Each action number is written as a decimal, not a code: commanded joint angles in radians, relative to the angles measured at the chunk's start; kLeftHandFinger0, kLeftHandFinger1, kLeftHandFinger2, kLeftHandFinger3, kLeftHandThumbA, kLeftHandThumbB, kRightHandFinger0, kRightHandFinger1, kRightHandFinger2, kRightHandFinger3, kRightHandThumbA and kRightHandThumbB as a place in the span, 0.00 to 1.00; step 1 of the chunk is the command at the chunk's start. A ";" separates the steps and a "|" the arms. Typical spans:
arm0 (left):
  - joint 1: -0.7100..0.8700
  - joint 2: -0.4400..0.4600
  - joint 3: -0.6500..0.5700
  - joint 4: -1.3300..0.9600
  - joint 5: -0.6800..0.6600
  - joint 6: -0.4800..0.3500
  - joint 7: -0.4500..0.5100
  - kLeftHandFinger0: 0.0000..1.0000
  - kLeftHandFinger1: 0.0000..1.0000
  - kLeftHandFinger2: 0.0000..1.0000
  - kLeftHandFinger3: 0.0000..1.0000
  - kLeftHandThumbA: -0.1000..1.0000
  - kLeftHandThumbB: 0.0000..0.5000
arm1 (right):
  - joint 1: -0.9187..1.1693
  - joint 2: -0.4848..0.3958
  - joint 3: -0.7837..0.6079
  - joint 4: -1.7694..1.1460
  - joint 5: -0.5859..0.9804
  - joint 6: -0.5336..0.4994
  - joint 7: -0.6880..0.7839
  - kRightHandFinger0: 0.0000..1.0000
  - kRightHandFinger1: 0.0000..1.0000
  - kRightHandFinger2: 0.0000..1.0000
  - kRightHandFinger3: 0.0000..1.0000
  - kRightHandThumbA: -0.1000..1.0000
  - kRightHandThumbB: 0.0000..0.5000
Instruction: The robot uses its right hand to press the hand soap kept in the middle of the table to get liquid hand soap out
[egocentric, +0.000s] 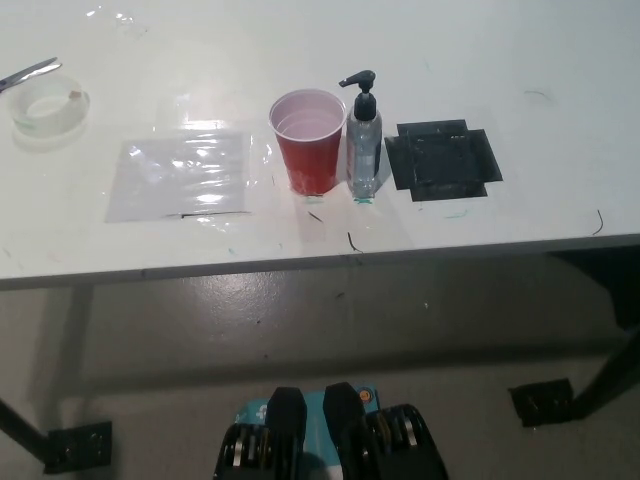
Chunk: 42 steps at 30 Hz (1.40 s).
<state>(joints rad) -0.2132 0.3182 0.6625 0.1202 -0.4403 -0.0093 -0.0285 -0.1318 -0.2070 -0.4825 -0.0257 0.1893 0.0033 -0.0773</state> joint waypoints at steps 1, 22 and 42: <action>-0.010 0.033 0.001 -0.024 -0.035 -0.041 -0.008 0.83 0.90 0.91 0.95 0.45 0.00 | -0.003 -0.016 0.000 -0.044 0.008 -0.060 -0.009 0.70 0.87 0.87 0.91 0.80 0.30; 0.013 0.019 -0.002 -0.065 -0.049 0.002 0.031 0.87 0.92 0.92 0.97 0.54 0.00 | -0.376 -0.279 0.136 -0.262 -0.117 0.251 0.021 1.00 1.00 1.00 1.00 0.98 0.29; 0.023 0.022 -0.007 -0.059 -0.059 0.004 0.021 0.86 0.90 0.90 0.95 0.56 0.00 | -1.047 -0.164 0.737 0.155 -0.365 0.168 0.195 1.00 1.00 1.00 1.00 1.00 0.73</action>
<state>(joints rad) -0.1823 0.3179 0.6595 0.0897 -0.4874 0.0059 -0.0244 -1.0840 -0.4050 0.1975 0.0940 -0.0941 0.2171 0.0558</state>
